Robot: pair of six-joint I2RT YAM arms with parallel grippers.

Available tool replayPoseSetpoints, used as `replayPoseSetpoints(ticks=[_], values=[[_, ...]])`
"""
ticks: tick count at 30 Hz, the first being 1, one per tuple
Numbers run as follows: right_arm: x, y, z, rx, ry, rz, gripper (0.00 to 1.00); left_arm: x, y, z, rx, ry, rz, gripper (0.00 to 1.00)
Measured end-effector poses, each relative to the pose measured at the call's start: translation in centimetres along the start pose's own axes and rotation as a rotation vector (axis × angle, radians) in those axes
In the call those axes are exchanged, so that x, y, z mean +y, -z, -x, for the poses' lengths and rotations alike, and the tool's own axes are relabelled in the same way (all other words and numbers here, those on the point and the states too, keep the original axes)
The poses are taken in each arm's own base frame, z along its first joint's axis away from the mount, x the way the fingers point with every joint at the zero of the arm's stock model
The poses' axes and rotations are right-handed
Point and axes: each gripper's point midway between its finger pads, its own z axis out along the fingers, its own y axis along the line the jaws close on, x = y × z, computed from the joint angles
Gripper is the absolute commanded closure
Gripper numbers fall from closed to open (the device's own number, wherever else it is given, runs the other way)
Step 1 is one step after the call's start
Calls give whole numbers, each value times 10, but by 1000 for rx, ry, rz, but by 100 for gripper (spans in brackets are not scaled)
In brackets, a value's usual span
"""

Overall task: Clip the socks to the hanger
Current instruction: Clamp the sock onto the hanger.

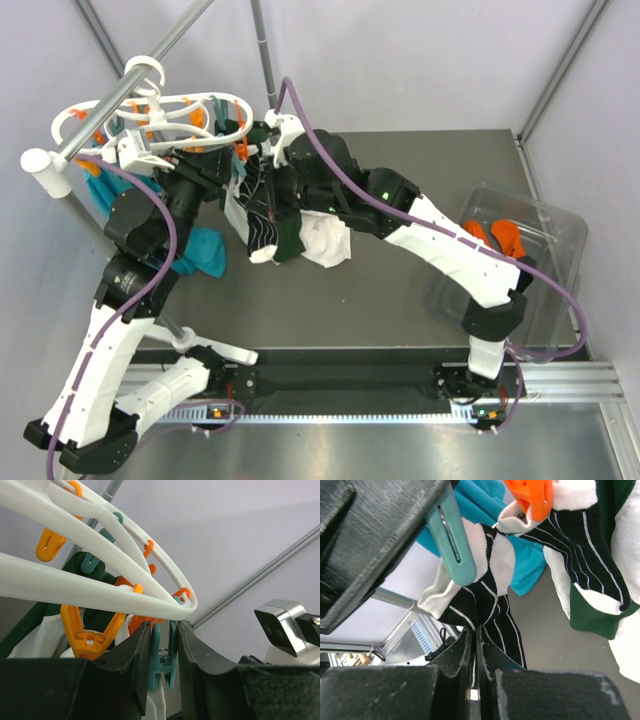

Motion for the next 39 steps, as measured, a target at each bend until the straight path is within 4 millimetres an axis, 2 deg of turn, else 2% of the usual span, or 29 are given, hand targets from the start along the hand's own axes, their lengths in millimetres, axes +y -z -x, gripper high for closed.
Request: replayPoseSetpoints(ticks=[14, 21, 22, 30, 35, 39], values=[[5, -1, 9, -37, -2, 20, 100, 1, 0, 0, -2, -11, 3, 98], [9, -2, 15, -60, -3, 34, 100, 0, 6, 4, -10, -7, -3, 66], [9, -2, 16, -67, -3, 38, 100, 0, 7, 5, -11, -6, -4, 59], [10, -4, 18, -92, -5, 48, 100, 1, 17, 6, -5, -5, -4, 28], [9, -4, 20, -112, -1, 52, 100, -5, 27, 11, -5, 3, -30, 25], [3, -3, 25, -145, 25, 26, 100, -14, 41, 23, -14, 9, -61, 35]])
